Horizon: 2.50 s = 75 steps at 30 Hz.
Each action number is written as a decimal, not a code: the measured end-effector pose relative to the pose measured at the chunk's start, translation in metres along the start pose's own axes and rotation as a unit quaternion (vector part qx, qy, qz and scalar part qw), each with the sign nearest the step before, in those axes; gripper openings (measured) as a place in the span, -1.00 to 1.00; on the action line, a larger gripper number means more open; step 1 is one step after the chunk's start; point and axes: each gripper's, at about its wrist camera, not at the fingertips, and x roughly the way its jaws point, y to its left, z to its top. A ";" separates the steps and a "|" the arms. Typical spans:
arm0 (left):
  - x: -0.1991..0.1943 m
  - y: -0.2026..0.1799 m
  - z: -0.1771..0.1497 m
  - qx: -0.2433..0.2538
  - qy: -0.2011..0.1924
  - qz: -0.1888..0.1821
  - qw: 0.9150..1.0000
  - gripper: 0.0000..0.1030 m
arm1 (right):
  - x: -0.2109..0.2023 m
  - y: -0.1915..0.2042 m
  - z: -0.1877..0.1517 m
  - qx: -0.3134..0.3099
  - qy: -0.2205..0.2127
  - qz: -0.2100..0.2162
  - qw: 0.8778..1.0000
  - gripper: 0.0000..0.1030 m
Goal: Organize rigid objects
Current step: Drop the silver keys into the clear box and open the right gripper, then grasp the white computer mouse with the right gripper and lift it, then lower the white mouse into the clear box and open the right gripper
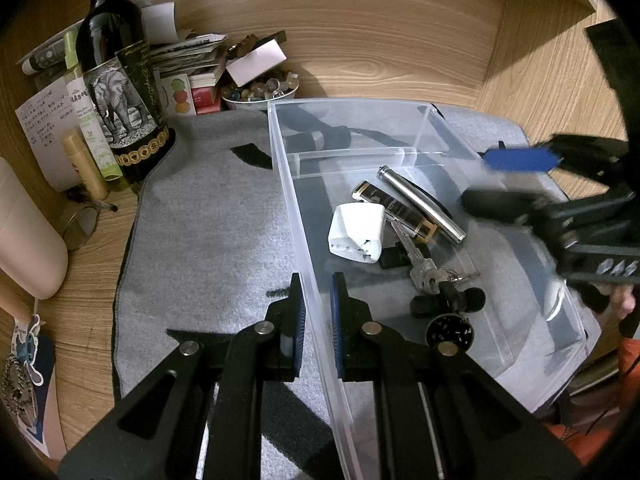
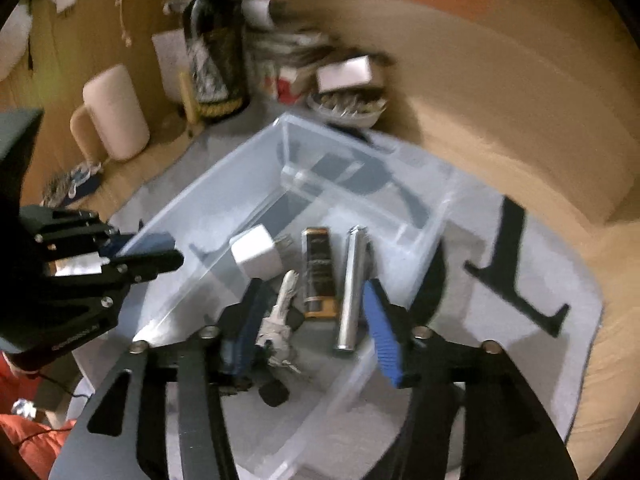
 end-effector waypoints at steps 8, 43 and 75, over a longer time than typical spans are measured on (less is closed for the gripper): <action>0.000 -0.002 0.000 0.003 0.000 -0.001 1.000 -0.80 | -0.055 -0.046 -0.024 0.066 -0.069 -0.115 0.989 0.48; -0.002 -0.003 -0.001 0.012 -0.003 -0.002 1.000 -0.80 | -0.005 -0.087 -0.124 0.233 -0.004 -0.064 0.970 -0.37; -0.002 -0.003 -0.001 0.010 -0.002 -0.004 1.000 -0.80 | -0.045 -0.024 0.010 0.089 -0.130 -0.031 0.987 -0.37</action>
